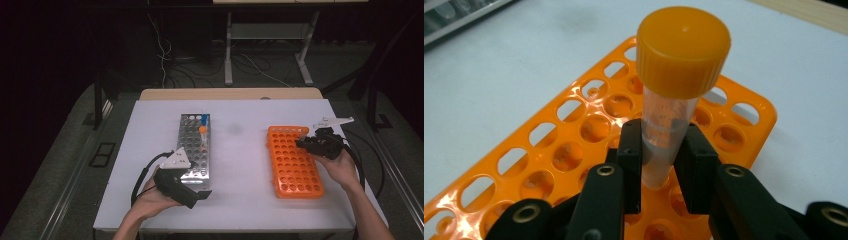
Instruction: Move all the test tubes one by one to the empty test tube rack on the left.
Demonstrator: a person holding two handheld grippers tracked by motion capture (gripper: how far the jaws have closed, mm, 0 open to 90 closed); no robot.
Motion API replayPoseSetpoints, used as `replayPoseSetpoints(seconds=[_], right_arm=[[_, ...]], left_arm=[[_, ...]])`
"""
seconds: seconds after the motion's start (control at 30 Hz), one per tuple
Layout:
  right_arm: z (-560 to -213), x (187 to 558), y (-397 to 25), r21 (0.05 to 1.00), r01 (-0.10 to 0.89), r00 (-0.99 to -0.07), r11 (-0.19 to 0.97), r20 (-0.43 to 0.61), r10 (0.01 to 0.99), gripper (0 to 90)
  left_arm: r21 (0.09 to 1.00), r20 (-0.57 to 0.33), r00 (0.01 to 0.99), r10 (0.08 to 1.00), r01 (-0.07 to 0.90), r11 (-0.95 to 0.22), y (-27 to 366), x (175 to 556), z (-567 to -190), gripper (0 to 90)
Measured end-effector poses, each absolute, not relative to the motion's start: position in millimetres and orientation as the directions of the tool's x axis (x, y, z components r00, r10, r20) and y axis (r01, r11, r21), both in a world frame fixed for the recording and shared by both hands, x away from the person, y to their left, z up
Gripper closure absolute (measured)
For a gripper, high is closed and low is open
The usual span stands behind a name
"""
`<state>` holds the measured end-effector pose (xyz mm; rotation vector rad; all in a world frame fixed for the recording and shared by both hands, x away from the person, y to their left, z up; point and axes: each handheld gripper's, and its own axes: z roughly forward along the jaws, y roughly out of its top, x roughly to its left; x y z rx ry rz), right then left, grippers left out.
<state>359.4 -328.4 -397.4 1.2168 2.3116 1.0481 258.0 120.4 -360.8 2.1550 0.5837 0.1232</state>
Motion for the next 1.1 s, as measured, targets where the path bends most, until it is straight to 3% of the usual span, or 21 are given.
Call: replayPoseSetpoints(seconds=[0.63, 1.1], right_arm=[[-349, 337, -329, 0.770, 0.523, -0.642, 0.365, 0.075, 0.763, 74.3], [-312, 308, -280, 0.777, 0.433, -0.782, 0.458, 0.071, 0.619, 74.3]], left_arm=[[0.770, -0.125, 0.884, 0.449, 0.372, -0.518, 120, 262, -355, 0.0], [0.769, -0.119, 0.885, 0.449, 0.368, -0.522, 119, 267, -349, 0.0]])
